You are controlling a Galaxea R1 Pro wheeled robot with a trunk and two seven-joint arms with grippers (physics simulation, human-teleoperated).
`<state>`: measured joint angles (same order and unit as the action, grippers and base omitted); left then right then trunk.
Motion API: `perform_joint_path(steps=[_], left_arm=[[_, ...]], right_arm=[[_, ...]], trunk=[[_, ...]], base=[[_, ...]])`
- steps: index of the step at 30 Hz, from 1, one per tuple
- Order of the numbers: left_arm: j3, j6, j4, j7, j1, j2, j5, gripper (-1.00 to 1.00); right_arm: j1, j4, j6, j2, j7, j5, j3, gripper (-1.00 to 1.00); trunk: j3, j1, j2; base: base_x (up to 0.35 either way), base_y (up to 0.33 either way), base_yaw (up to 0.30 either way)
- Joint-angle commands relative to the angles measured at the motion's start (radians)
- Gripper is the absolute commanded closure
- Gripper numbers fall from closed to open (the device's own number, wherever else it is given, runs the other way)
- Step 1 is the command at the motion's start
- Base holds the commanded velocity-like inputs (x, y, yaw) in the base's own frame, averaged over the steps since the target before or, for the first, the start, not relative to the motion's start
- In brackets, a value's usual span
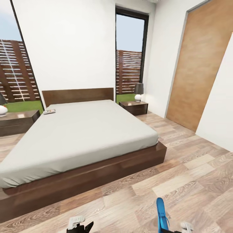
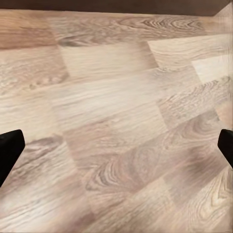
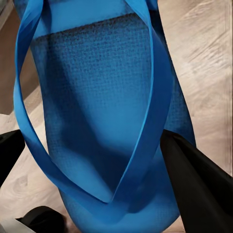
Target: In the bedroom, move the book from the bed onto either nightstand, and place the two sandals side by side next to the bed.
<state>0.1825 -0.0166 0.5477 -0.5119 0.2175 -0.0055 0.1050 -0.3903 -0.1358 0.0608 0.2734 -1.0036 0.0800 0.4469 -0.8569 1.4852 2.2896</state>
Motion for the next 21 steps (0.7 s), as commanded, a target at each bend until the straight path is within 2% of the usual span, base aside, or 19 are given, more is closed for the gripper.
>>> perform_joint_path(steps=[1,21], left_arm=[[0.005,-0.002,-0.002,-0.007,0.0,-0.001,0.004,-1.0],[0.005,-0.001,-0.005,-0.007,0.0,-0.001,0.004,-1.0]], right_arm=[[-0.001,-0.001,0.007,0.0,-0.004,0.007,0.01,1.0],[-0.001,-0.001,0.007,0.0,-0.004,0.008,0.01,1.0]], trunk=[[-0.001,0.0,0.0],[-0.001,0.0,0.0]], base=[[0.0,0.0,-0.3],[0.0,0.0,-0.3]])
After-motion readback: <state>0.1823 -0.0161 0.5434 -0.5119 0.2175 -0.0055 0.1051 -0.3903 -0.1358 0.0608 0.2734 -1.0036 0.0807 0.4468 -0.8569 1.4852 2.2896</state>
